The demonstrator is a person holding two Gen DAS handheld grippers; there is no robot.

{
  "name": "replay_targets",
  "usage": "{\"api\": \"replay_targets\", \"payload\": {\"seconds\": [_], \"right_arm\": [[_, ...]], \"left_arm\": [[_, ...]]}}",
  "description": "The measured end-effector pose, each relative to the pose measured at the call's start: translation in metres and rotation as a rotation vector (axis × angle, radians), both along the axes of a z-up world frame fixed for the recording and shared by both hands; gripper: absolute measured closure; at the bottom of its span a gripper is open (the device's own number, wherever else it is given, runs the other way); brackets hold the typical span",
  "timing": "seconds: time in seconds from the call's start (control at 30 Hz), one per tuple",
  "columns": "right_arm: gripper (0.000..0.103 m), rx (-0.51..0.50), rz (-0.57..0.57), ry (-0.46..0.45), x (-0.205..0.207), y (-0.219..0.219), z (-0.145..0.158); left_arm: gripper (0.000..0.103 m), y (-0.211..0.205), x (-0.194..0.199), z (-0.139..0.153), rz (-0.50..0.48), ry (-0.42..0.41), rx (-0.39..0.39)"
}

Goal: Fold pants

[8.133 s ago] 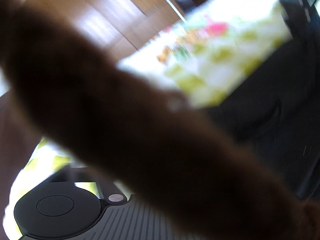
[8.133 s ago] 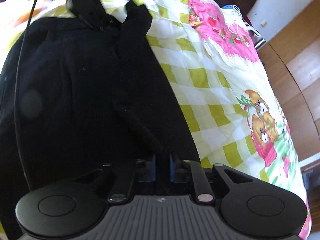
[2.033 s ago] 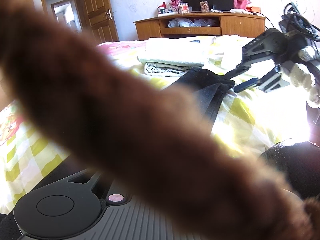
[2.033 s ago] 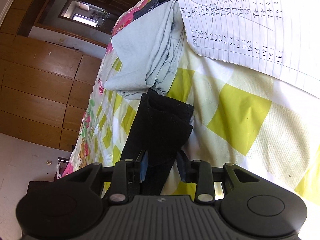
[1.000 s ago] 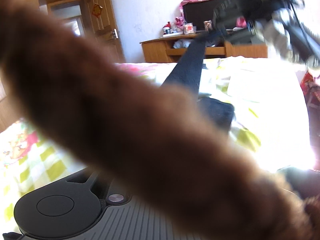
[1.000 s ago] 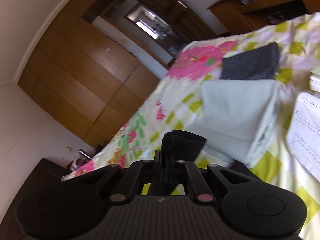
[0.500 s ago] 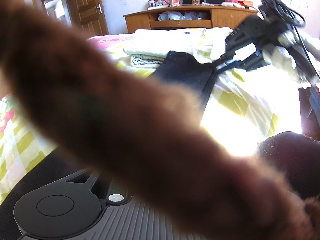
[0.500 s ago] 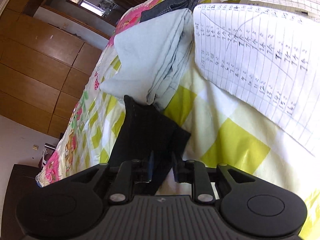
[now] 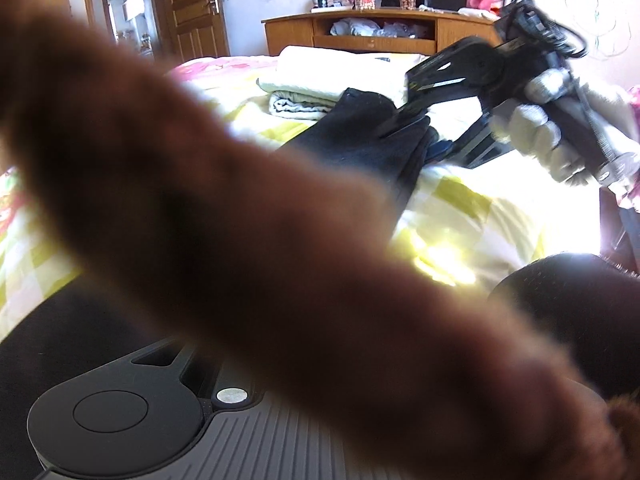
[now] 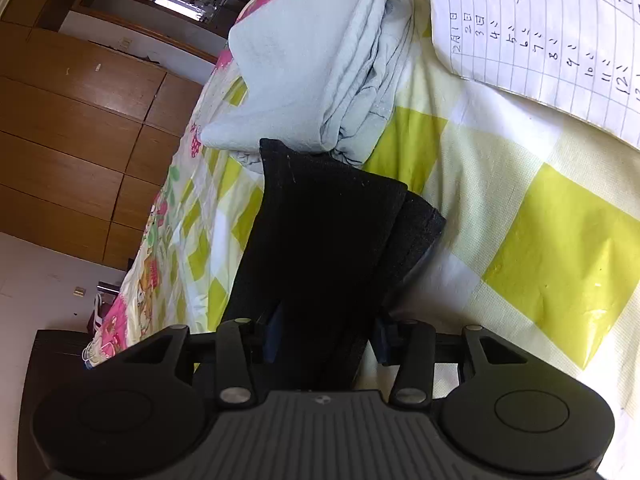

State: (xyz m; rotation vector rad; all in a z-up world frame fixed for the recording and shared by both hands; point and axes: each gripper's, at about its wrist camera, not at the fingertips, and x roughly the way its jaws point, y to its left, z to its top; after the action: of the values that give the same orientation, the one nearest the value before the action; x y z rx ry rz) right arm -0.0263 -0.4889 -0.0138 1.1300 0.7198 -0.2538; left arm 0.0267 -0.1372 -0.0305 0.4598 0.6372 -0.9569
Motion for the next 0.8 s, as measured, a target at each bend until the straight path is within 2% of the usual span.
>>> {"api": "replay_targets", "payload": {"seconds": [0.03,0.1,0.2,0.33,0.4,0.47,0.5,0.57,0.6,0.67,0.73,0.8], "right_arm": [[0.079,0.029,-0.006,-0.010,0.000,-0.003,-0.002],[0.080,0.090,-0.040,-0.028,-0.009,-0.012,-0.004],[0.081,0.056,-0.086,-0.004,-0.030,-0.022,0.000],[0.081,-0.014,-0.034,0.024,-0.033,-0.023,0.006],[0.080,-0.128,0.009,0.044,-0.033,-0.013,0.023],[0.071,-0.289,0.024,0.092,-0.041,0.005,0.045],[0.071,-0.386,0.029,0.109,-0.048,0.016,0.058],[0.071,-0.548,0.053,0.089,-0.061,0.042,0.086],[0.071,-0.593,0.101,0.046,-0.062,0.058,0.101],[0.071,-0.593,0.255,-0.075,-0.045,0.092,0.126],[0.069,-0.523,0.493,-0.184,-0.002,0.141,0.139],[0.066,-0.445,0.697,-0.272,0.045,0.192,0.139]], "left_arm": [[0.080,-0.002,-0.002,-0.001,-0.003,-0.004,0.007],[0.080,-0.003,-0.003,-0.001,-0.003,-0.007,0.010],[0.080,-0.002,-0.002,0.001,0.011,0.043,-0.028],[0.080,0.002,-0.008,0.005,0.015,0.072,-0.057],[0.080,0.012,-0.012,0.011,0.041,0.039,-0.051],[0.080,0.032,-0.013,0.022,0.087,0.016,-0.056],[0.079,0.046,-0.011,0.028,0.121,0.002,-0.058],[0.079,0.075,-0.008,0.038,0.183,-0.032,-0.053],[0.079,0.091,-0.005,0.042,0.219,-0.053,-0.045],[0.079,0.123,0.002,0.046,0.283,-0.087,-0.025],[0.079,0.151,0.011,0.045,0.343,-0.111,0.004],[0.079,0.180,0.020,0.043,0.407,-0.108,0.014]]}}
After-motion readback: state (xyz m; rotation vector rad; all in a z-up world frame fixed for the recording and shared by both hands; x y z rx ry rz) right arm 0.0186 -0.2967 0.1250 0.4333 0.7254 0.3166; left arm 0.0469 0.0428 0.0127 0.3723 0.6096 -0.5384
